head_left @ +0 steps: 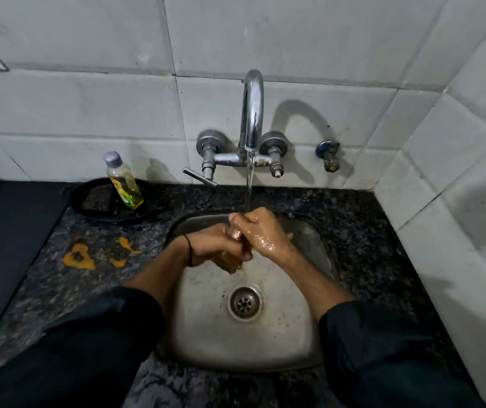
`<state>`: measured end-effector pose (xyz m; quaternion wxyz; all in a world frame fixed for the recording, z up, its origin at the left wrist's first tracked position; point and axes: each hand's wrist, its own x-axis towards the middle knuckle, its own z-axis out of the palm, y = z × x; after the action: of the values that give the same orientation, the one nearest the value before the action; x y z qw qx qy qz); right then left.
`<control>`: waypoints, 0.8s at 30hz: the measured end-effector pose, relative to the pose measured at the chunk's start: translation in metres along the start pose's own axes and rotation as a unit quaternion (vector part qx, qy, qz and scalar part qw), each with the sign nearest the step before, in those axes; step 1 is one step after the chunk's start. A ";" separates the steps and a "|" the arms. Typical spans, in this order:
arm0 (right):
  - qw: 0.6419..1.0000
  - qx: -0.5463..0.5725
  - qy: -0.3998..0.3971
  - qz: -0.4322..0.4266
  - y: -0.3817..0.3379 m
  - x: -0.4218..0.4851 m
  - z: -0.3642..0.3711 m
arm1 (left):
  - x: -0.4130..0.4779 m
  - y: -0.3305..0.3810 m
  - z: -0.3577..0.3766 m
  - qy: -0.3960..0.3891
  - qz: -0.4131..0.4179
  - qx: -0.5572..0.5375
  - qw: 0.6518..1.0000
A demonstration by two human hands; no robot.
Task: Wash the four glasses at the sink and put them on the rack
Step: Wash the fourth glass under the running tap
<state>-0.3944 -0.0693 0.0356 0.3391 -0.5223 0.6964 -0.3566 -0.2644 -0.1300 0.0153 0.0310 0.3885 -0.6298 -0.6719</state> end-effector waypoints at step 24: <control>0.995 0.083 -0.055 0.028 0.009 0.003 -0.001 | 0.009 -0.016 0.007 0.100 0.062 0.125 0.985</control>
<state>-0.4003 -0.0704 0.0281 0.4292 -0.4915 0.6591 -0.3739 -0.2670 -0.1253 -0.0037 0.0866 0.4150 -0.7251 -0.5427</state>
